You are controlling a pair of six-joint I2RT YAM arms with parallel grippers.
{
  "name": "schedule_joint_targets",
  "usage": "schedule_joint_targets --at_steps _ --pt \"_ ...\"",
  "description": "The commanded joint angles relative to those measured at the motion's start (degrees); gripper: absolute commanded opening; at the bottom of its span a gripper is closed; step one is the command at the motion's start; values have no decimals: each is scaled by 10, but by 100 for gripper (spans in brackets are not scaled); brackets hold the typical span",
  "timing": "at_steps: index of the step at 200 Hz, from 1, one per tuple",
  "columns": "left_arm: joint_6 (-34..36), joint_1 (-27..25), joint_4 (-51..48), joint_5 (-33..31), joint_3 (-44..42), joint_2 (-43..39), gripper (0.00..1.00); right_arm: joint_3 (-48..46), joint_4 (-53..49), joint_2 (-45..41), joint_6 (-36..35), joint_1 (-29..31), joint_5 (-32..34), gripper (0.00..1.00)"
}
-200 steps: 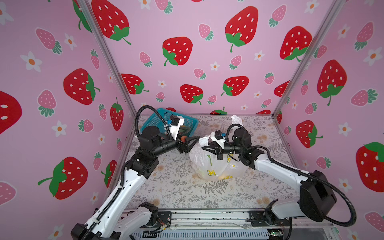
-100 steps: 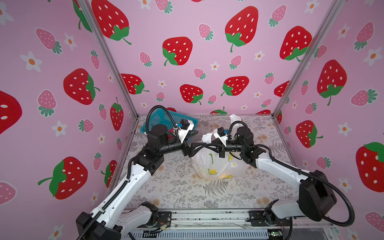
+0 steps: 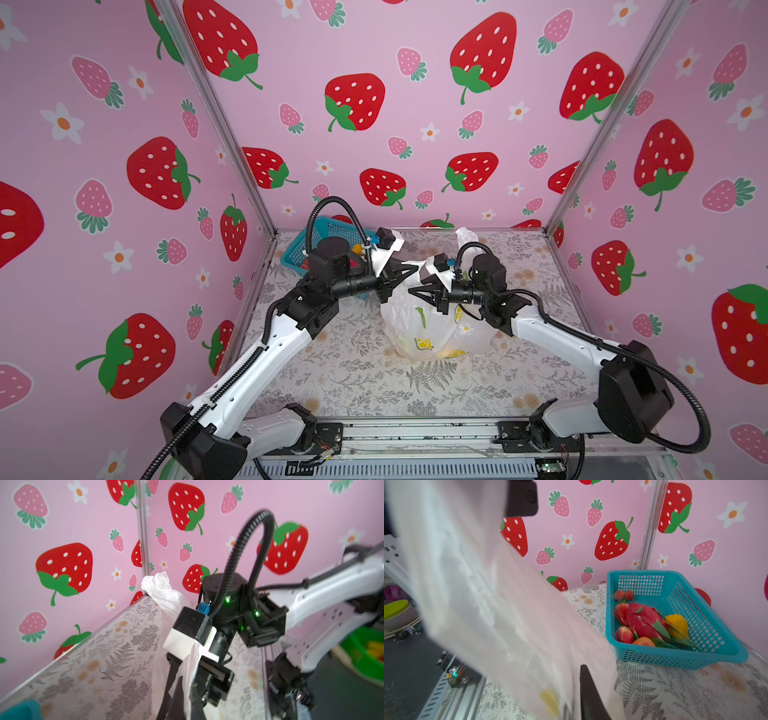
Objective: Place the fake fruits into the plastic bag and tie a complex knot
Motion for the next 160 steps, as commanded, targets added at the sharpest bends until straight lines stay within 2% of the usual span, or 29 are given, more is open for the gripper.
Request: schedule_joint_targets --at_steps 1,18,22,39,59,67,87,102,124,160 --pt "-100 -7 53 -70 -23 -28 0 -25 16 -63 7 17 100 40" --pt "-146 -15 64 -99 -43 -42 0 -70 100 -91 34 41 164 51" --pt "-155 -17 65 -104 -47 -44 0 -79 120 -96 39 46 175 58" --pt "-189 -23 66 -128 -60 -56 0 -100 166 -102 41 82 241 74" --pt "-222 -25 63 -146 -71 -70 0 -112 213 -99 42 130 341 83" --pt "-233 -25 62 -149 -72 -74 0 -113 229 -92 40 156 400 87" --pt "-262 -25 57 -154 -74 -78 0 -105 272 -66 7 218 535 88" --pt "-276 -26 49 -159 -72 -81 0 -93 305 -41 -12 255 622 85" --pt "-304 -26 52 -170 -76 -84 0 -73 355 6 -31 282 710 78" --pt "-369 -26 83 -173 -97 -91 0 -37 411 69 -31 287 782 72"
